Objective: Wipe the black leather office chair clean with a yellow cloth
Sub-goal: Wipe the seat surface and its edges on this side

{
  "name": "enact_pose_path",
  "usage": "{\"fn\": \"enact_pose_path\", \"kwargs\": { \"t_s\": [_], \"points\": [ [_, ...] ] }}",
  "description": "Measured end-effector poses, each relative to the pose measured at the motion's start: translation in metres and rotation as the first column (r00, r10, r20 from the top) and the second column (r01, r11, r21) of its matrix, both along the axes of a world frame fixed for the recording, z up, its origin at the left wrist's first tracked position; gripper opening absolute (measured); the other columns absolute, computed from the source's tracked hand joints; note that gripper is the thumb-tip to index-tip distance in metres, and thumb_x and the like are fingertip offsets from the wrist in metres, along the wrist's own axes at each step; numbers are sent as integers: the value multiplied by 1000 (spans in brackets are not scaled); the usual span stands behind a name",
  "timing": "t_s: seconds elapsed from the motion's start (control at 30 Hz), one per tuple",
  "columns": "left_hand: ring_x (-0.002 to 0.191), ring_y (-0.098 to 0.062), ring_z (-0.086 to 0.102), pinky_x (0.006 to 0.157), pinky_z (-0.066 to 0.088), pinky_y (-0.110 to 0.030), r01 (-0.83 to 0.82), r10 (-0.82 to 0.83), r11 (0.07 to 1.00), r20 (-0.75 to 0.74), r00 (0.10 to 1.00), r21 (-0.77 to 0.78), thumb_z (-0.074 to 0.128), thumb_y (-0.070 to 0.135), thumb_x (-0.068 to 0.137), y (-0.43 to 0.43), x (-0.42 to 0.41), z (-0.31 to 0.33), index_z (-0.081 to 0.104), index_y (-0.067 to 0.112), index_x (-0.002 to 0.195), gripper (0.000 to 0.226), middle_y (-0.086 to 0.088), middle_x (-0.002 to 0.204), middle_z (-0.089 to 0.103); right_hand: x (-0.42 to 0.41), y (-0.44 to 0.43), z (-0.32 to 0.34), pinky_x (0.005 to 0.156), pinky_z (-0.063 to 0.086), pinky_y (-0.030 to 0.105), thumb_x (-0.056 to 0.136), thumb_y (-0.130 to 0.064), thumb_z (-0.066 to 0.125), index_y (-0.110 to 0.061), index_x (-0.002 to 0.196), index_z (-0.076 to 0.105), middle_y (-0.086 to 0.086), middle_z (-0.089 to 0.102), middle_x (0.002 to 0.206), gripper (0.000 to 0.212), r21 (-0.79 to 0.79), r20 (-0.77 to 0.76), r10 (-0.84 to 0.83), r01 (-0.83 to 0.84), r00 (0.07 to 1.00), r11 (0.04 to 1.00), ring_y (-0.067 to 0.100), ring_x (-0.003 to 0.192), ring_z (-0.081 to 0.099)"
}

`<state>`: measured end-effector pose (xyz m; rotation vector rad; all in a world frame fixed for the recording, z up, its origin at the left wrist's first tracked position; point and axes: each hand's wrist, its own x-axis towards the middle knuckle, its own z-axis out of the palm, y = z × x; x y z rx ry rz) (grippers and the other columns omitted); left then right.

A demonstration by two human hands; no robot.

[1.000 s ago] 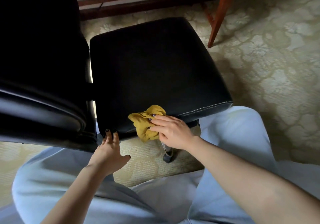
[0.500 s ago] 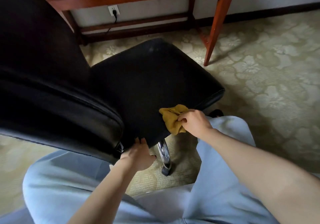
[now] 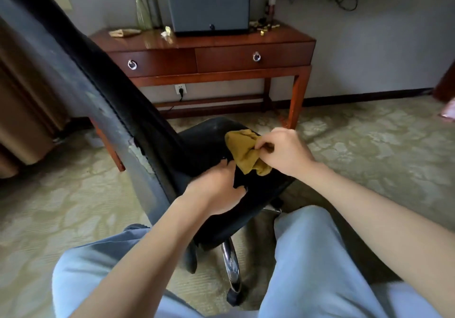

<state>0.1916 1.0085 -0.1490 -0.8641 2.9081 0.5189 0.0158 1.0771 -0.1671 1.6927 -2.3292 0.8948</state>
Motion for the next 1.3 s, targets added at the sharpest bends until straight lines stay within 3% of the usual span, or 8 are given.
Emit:
{"fn": "enact_pose_path", "kwargs": {
  "t_s": [0.2, 0.37, 0.5, 0.63, 0.77, 0.93, 1.03, 1.3],
  "points": [
    [108, -23, 56, 75, 42, -31, -10, -42, 832, -82, 996, -554, 42, 44, 92, 17, 31, 93, 49, 25, 125, 39, 5, 125, 56, 34, 16, 93, 76, 54, 38, 75, -9, 65, -19, 79, 76, 2, 69, 79, 15, -278, -140, 32, -70, 990, 958, 19, 74, 61],
    [108, -16, 56, 92, 42, -33, -75, -131, 671, -217, 967, -738, 38, 40, 91, 26, 72, 179, 59, 28, 113, 32, 9, 115, 62, 69, 12, 159, 68, 54, 31, 79, -16, 65, -23, 74, 71, -10, 66, 72, 10, -366, -139, 142, -184, 980, 912, 10, 71, 60],
    [127, -15, 47, 109, 36, -36, -169, -167, 645, -353, 921, -745, 38, 44, 91, 22, 111, 246, 54, 31, 131, 45, 6, 137, 53, 95, -10, 202, 59, 52, 25, 76, -13, 65, -20, 69, 68, -12, 64, 67, 11, -455, -29, 252, -237, 967, 858, 7, 68, 60],
    [121, -23, 53, 102, 43, -44, -288, -116, 633, -456, 883, -719, 29, 48, 93, -18, 138, 284, 60, 29, 124, 48, 1, 129, 61, 110, -50, 233, 55, 46, 14, 76, -8, 63, -19, 68, 67, -12, 64, 65, 14, -538, 76, 387, -289, 919, 792, 1, 65, 58],
    [117, -21, 55, 100, 44, -38, -414, 62, 651, -499, 865, -636, 45, 27, 94, -92, 154, 291, 63, 31, 121, 32, 4, 127, 62, 121, -115, 251, 53, 46, 11, 83, -12, 61, -20, 69, 68, -12, 62, 64, 17, -550, 219, 477, -296, 851, 781, -2, 65, 57],
    [121, -21, 53, 103, 43, -36, -525, 260, 713, -520, 814, -465, 44, 7, 86, -195, 158, 289, 63, 29, 121, 46, 2, 131, 59, 138, -210, 272, 57, 44, 19, 87, -15, 56, -22, 66, 65, -10, 60, 64, 24, -444, 498, 511, -300, 700, 844, 4, 66, 54],
    [118, -23, 54, 99, 47, -40, -527, 345, 753, -444, 827, -395, 44, 3, 86, -254, 152, 298, 60, 31, 124, 50, 0, 130, 59, 144, -263, 292, 58, 43, 22, 90, -15, 51, -18, 74, 65, -3, 61, 76, 22, -339, 628, 451, -299, 634, 892, 10, 73, 53],
    [121, -31, 50, 96, 47, -43, -458, 424, 856, -180, 888, -240, 34, -6, 82, -366, 138, 310, 51, 26, 134, 63, -5, 135, 53, 162, -352, 326, 60, 42, 24, 94, -11, 41, -17, 93, 64, -4, 56, 79, 23, -39, 703, 216, -266, 678, 963, 11, 73, 51]
  ]
}}
